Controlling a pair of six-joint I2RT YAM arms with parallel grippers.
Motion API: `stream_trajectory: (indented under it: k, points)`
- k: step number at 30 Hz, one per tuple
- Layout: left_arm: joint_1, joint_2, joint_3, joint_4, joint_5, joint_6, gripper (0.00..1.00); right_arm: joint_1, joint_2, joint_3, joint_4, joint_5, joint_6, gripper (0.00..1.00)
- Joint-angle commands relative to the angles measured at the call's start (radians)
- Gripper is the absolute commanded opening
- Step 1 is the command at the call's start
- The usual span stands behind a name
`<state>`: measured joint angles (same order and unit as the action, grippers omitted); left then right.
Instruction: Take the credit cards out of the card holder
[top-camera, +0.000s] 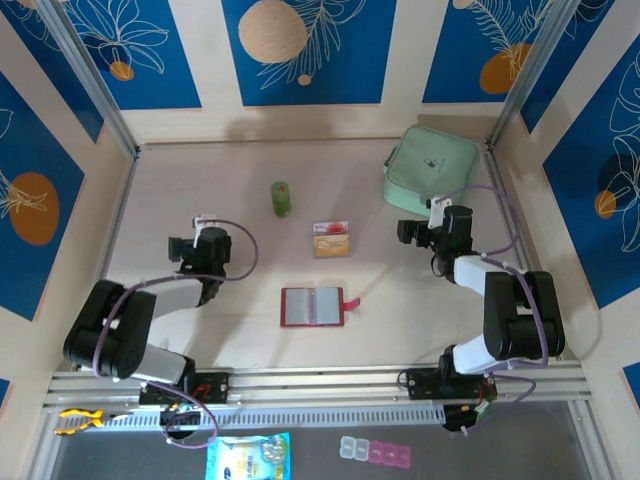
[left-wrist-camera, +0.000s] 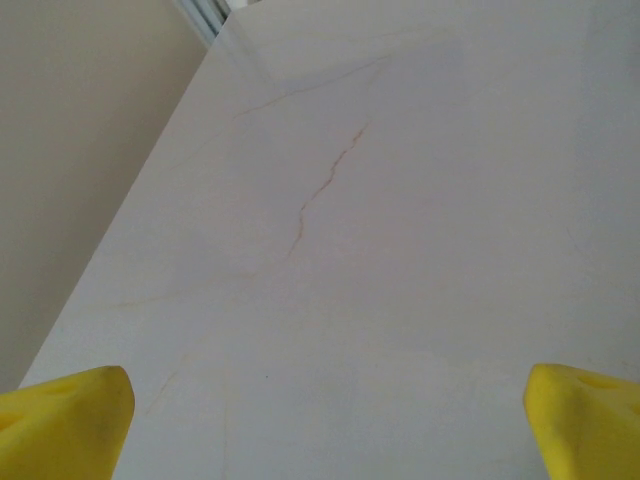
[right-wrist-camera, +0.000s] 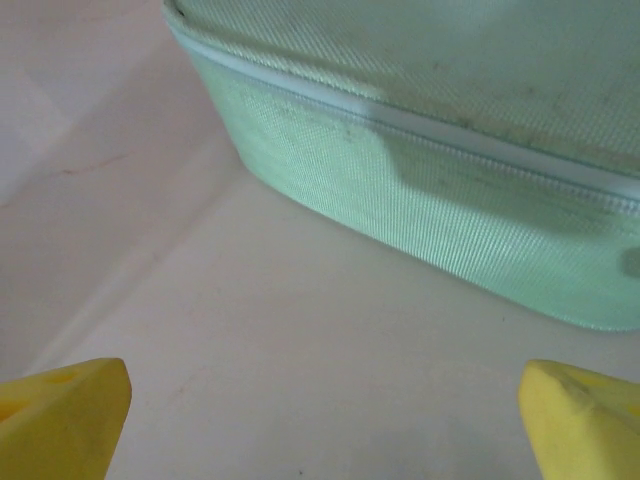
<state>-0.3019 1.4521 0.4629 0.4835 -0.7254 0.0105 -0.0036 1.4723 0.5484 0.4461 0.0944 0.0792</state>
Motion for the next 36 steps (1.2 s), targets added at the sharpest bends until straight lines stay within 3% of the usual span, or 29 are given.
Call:
stream_trajectory:
  k: [1,5,7,17,19,23,36]
  points:
    - [0.024,0.032,0.0,0.261,0.055,0.092,0.99,0.019,0.022,-0.049,0.192,0.018,0.012,0.99]
    - [0.05,0.105,-0.036,0.432,0.14,0.126,0.99,0.009,0.027,-0.097,0.282,-0.01,0.014,0.99]
    - [0.067,0.079,-0.027,0.355,0.194,0.094,0.99,0.004,0.048,-0.125,0.348,-0.046,0.008,0.99]
    - [0.175,0.083,-0.115,0.49,0.467,0.03,0.99,-0.002,0.051,-0.127,0.352,-0.055,0.011,0.99]
    - [0.181,0.126,-0.143,0.58,0.472,0.032,0.99,-0.003,0.051,-0.128,0.352,-0.056,0.011,0.99]
    - [0.187,0.112,-0.105,0.492,0.473,0.021,1.0,0.002,0.049,-0.131,0.354,-0.049,0.007,0.99]
    - [0.185,0.115,-0.11,0.511,0.47,0.027,1.0,-0.001,0.052,-0.125,0.346,-0.057,0.01,0.99]
